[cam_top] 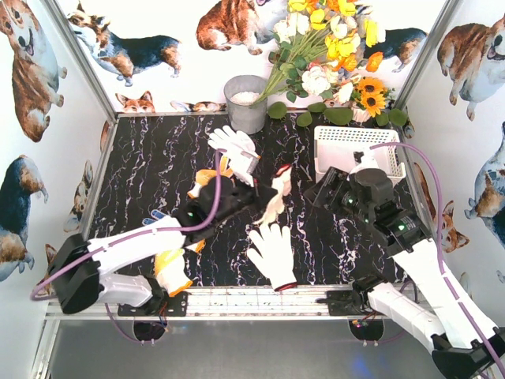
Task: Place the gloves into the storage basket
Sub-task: Turn over the glove at the center of the board.
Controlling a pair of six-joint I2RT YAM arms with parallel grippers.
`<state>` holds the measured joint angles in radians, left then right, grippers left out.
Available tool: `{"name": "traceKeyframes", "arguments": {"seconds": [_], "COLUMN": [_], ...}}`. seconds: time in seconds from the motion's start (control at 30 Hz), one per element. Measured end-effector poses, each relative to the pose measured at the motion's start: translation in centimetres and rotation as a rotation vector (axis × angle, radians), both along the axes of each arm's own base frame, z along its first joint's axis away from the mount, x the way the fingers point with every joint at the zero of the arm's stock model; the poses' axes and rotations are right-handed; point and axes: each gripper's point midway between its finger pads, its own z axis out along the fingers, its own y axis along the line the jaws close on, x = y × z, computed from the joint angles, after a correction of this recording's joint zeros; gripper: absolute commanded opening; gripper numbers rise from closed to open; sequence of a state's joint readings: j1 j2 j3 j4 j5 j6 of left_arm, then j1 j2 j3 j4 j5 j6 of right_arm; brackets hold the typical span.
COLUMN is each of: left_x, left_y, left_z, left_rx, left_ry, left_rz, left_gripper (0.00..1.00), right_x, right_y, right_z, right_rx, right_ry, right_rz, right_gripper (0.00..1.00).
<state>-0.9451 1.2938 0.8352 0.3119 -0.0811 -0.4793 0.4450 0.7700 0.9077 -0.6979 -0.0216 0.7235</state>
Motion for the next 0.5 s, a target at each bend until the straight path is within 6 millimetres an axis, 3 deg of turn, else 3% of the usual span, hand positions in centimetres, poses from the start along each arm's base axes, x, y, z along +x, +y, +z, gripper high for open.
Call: {"name": "traceKeyframes", "arguments": {"seconds": [0.23, 0.37, 0.5], "left_x": [-1.5, -3.1, -4.6], "left_y": [3.7, 4.8, 5.5], "left_z": [-0.1, 0.6, 1.6], "left_rx": [0.094, 0.095, 0.091], "left_ry": [0.02, 0.035, 0.051], "left_rz": [-0.19, -0.335, -0.465], "left_gripper": [0.0, 0.0, 0.0], "right_x": [-1.2, -2.0, -2.7], "right_y": [2.9, 5.2, 7.6], "right_z": [3.4, 5.1, 5.5], "right_rx": [-0.029, -0.009, 0.006], "right_ry": [-0.108, -0.162, -0.183], "right_rz": [0.288, 0.475, 0.651], "right_gripper": [0.83, 0.84, 0.85]}}
